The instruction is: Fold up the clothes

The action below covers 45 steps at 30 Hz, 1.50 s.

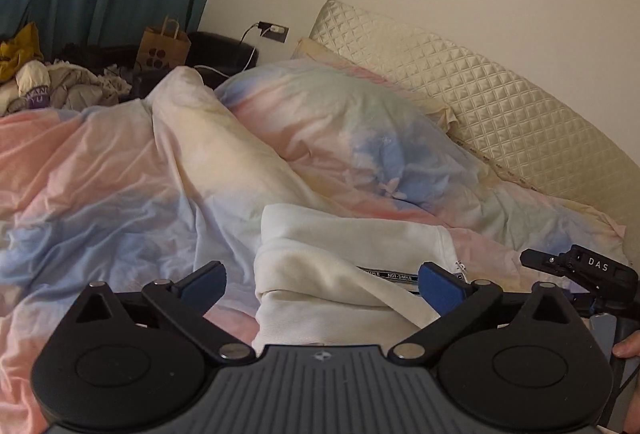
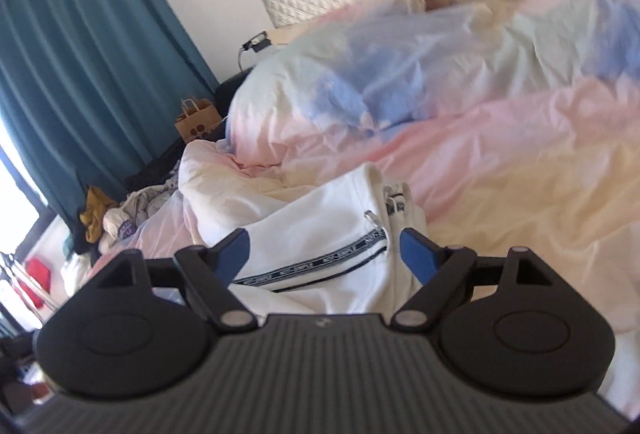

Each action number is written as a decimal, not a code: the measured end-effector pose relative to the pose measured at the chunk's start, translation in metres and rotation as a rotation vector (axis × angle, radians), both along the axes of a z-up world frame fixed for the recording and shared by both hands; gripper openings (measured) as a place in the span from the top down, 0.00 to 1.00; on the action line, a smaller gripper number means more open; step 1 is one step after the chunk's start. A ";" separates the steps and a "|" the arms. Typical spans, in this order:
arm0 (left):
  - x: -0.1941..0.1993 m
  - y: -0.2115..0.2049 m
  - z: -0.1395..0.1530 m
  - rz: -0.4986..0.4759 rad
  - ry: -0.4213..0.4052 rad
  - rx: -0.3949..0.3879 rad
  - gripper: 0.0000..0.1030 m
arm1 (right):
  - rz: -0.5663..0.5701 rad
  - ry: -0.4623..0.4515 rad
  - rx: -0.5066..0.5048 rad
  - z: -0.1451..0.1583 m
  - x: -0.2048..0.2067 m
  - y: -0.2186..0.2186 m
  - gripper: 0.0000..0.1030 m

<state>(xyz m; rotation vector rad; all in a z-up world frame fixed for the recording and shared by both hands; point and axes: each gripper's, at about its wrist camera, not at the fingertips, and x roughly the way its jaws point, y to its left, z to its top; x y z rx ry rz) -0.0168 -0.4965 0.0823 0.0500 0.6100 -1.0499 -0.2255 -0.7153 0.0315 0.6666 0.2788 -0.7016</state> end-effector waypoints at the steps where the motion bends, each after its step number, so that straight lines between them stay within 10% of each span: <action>1: -0.009 0.009 0.010 -0.001 -0.022 -0.007 0.00 | 0.015 0.009 -0.042 0.012 -0.002 0.014 0.08; 12: -0.107 0.114 0.075 0.037 -0.191 -0.010 0.00 | 0.114 0.085 -0.273 0.087 -0.027 0.156 0.10; 26: -0.168 0.213 0.067 0.080 -0.294 0.003 0.00 | 0.071 0.122 -0.314 0.056 -0.058 0.252 0.10; 45: -0.157 0.252 0.043 0.171 -0.254 0.009 0.00 | 0.033 0.201 -0.328 0.036 -0.042 0.288 0.10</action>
